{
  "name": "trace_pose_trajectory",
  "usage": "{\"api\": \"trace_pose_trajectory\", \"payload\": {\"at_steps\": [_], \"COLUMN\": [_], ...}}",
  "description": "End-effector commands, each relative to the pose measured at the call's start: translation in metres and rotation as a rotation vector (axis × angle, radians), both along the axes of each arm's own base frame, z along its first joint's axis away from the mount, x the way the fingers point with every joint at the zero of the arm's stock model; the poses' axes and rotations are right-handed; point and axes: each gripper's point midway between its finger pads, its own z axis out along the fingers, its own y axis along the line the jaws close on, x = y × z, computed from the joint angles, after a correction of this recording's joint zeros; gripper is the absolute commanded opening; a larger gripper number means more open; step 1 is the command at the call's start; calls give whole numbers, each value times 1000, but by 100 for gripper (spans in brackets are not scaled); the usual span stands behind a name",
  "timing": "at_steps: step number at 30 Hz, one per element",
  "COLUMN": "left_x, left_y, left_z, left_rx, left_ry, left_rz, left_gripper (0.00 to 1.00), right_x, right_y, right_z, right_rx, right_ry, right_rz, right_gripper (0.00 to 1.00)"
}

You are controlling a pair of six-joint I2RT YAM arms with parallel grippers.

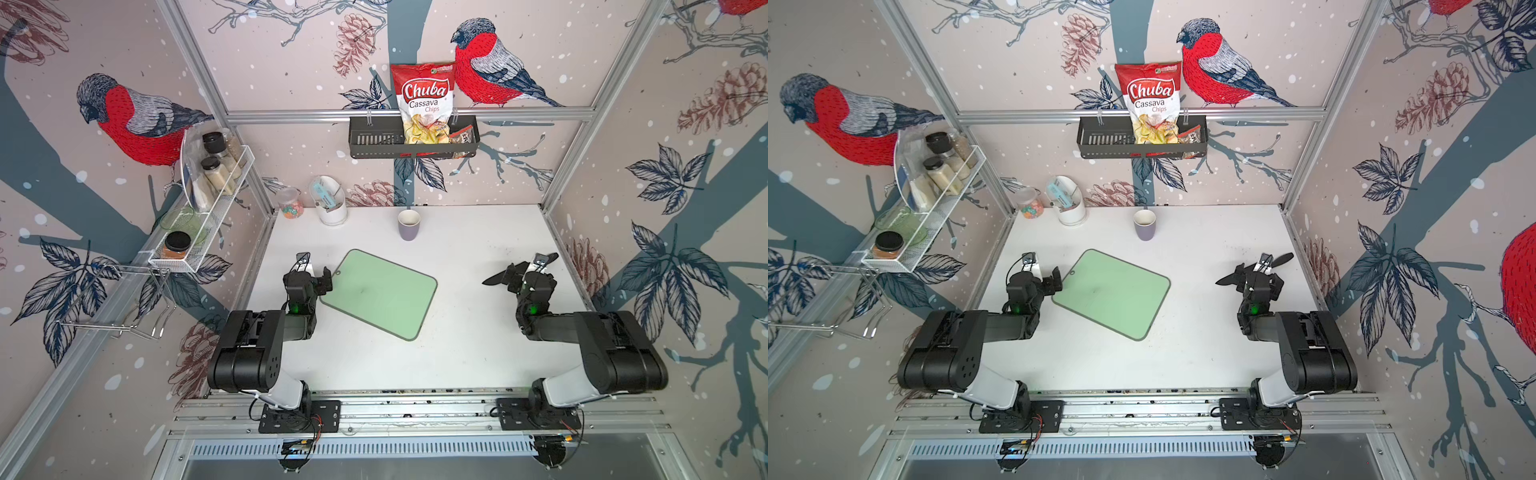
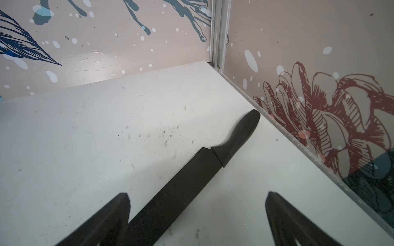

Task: Align the knife with the edge of the cutting board
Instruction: Adjust the work surface at the center of the board.

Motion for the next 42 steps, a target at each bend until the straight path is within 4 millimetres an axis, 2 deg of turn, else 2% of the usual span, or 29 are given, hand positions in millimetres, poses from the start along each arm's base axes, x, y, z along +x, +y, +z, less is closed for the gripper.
{"api": "trace_pose_trajectory", "payload": {"at_steps": [1,8,13,15,19,20,22,23,24,25,27,28,29,30,33,35,39,42], "left_x": [1,-2,-21,-23,-29,-31,-33,-33,-32,-29,-21,-15,-12,-11,-4,4,9,5], "left_y": [0,-1,-22,-25,-15,-10,-3,1,4,6,1,-2,-3,-4,-7,-15,-29,-26], "left_z": [3,4,41,49,75,80,81,76,71,64,52,47,40,31,13,2,-30,-46], "left_rx": [-4,14,127,109,-9,-56,-161,-209,-257,-307,-414,-440,-434,-417,-398,-417,-462,-503], "left_ry": [-11,-21,-88,-65,-76,-92,-120,-119,-114,-96,-34,21,81,154,308,376,542,599], "left_rz": [-5,-2,-20,-32,62,106,170,198,219,222,166,140,139,142,140,114,82,125], "left_gripper": [97,97,97,97,97,97,97,97,97,97,97,97,96,94,90,88,79,77], "right_x": [1,1,0,-7,-23,-30,-46,-47,-47,-49,-64,-75,-77,-76,-91,-97,-100,-109], "right_y": [0,0,-3,-13,7,5,5,10,11,5,-19,-29,-23,-8,17,41,104,148], "right_z": [3,3,3,9,22,31,64,83,95,106,84,55,44,39,45,50,35,20], "right_rx": [4,5,13,-1,-77,-91,-186,-202,-165,-58,286,575,681,735,703,682,764,799], "right_ry": [-13,-12,-15,-35,-121,-166,-233,-248,-259,-297,-238,-141,-88,-58,-61,-54,81,206], "right_rz": [-1,0,-10,-97,-44,-64,-215,-243,-259,-312,-463,-522,-471,-377,-311,-237,-52,24], "right_gripper": [100,100,100,100,100,100,100,100,100,100,100,100,100,100,100,100,100,100]}}
